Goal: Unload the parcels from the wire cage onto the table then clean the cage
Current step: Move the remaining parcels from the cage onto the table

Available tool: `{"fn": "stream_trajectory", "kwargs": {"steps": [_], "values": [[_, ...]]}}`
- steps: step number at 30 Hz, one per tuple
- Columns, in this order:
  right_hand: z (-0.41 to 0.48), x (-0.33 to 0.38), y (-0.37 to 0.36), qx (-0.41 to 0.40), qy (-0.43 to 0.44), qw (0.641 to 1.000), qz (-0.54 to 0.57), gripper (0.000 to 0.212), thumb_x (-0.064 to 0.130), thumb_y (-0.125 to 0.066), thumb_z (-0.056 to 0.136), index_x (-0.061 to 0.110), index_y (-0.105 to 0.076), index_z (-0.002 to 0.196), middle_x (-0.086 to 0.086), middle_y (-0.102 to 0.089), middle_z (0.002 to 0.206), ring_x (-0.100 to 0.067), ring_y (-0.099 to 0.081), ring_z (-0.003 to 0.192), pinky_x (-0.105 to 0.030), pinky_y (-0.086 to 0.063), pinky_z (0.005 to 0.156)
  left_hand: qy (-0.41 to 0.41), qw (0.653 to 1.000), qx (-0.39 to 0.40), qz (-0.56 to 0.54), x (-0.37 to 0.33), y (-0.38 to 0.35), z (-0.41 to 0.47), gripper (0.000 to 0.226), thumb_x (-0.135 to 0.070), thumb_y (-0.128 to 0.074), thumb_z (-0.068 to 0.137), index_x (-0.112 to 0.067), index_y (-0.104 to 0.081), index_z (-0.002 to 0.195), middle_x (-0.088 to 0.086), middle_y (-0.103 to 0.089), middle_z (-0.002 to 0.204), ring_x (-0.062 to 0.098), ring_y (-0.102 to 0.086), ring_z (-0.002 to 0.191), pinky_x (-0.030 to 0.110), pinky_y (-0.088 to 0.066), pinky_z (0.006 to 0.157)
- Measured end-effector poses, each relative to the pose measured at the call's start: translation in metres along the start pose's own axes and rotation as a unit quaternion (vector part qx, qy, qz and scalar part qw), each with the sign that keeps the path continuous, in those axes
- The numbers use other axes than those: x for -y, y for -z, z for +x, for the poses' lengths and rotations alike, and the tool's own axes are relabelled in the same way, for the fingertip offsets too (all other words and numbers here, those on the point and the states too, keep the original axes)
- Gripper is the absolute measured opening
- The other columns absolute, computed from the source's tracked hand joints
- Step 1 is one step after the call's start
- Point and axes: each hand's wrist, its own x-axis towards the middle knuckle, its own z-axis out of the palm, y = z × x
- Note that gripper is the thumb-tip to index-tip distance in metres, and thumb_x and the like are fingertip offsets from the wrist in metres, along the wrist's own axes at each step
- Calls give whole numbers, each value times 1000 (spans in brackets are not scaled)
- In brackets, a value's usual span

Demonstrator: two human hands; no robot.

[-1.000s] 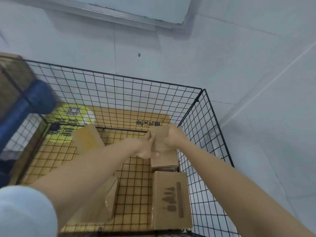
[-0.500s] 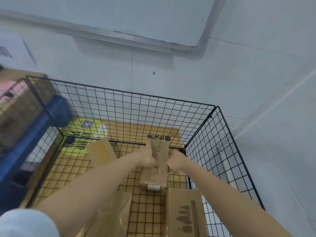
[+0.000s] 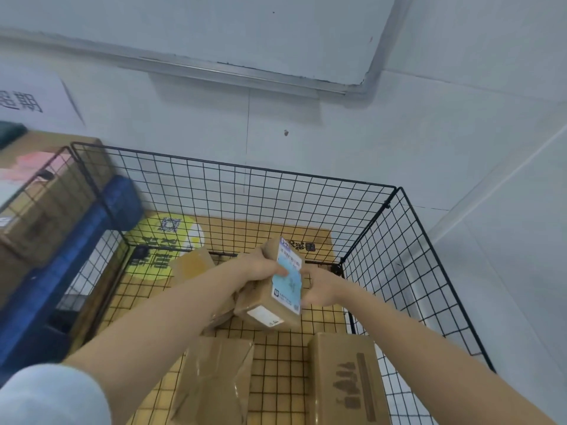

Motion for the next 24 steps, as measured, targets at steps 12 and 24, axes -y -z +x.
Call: {"fn": "stream_trajectory", "kwargs": {"steps": [12, 24], "values": [[-46, 22, 14, -56, -42, 978, 196, 72, 12, -64, 86, 21, -16, 139, -3, -70, 108, -19, -69, 98, -37, -60, 80, -45, 988, 90, -113, -7, 28, -50, 75, -23, -64, 89, -33, -14, 145, 9, -69, 106, 27, -65, 97, 50, -56, 79], [-115, 69, 4, -327, 54, 939, 92, 107, 30, -88, 62, 23, -22, 145, 9, -33, 129, -8, -41, 115, -20, -42, 91, -263, 960, -62, -78, -25, 28, -117, 68, -35, -71, 82, -32, -37, 141, 8, -67, 109, 22, -68, 87, 42, -60, 67]]}}
